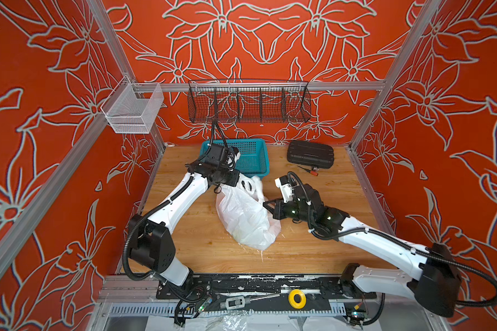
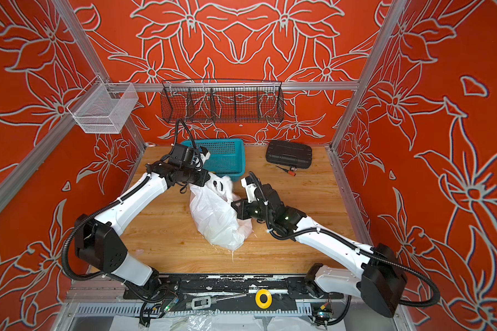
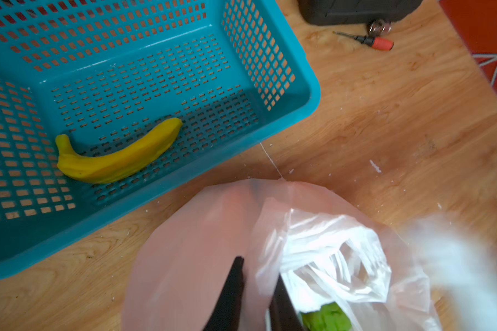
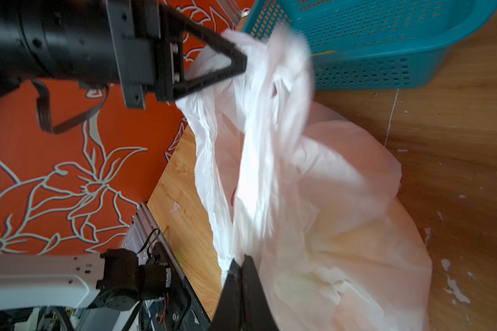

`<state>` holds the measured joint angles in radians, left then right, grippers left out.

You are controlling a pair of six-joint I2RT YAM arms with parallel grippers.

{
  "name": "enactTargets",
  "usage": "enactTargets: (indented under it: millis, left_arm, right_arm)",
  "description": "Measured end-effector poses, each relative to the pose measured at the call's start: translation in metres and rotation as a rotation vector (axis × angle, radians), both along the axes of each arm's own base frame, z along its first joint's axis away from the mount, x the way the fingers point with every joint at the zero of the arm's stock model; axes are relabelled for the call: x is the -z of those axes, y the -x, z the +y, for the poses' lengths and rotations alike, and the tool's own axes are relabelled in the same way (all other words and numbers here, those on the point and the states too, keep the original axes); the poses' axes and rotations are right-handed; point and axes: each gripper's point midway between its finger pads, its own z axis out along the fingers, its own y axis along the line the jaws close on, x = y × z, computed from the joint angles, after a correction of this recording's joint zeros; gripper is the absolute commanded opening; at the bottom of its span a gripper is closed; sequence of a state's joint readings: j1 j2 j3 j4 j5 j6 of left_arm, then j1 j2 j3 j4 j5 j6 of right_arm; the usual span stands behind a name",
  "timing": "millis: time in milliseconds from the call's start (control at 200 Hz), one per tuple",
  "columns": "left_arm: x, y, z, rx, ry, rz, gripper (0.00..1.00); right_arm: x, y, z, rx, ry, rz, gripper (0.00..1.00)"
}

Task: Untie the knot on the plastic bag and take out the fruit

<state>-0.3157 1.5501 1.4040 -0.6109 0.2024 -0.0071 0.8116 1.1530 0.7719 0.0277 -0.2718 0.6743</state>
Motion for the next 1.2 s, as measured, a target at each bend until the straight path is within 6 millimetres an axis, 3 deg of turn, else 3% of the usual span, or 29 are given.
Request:
enactTargets:
  millis: [175,320,520,631,821,946,1076,1201]
  left_arm:
    - [-0.036,-0.003,-0.006,-0.03,0.13,-0.077,0.21]
    - [-0.05,-0.006,-0.011,-0.036,0.186,-0.106,0.35]
    - [-0.051,0.002,-0.006,-0.073,0.214,-0.123,0.46]
    - [-0.063,0.014,0.003,-0.133,0.244,-0.138,0.52]
    - [-0.094,0.041,0.022,-0.302,0.363,-0.114,0.45]
    - [-0.099,0.067,0.023,-0.361,0.43,-0.042,0.49]
    - [-0.087,0.09,0.012,-0.368,0.438,0.049,0.57]
    - [-0.064,0.106,-0.001,-0.35,0.403,0.129,0.58]
  right_arm:
    - [0.025,0.038,0.01,-0.111,-0.014,0.005,0.3]
    - [0.043,0.061,0.02,-0.198,0.008,0.029,0.41]
    - [0.038,0.06,0.013,-0.18,0.03,-0.005,0.56]
    - [0.016,0.056,0.0,-0.139,0.045,-0.075,0.62]
    - [-0.056,0.031,-0.023,-0.003,0.039,-0.238,0.64]
    - [-0.095,-0.009,-0.051,0.144,0.039,-0.265,0.65]
    - [-0.106,-0.054,-0.076,0.247,0.078,-0.229,0.65]
    - [-0.099,-0.085,-0.08,0.249,0.114,-0.159,0.65]
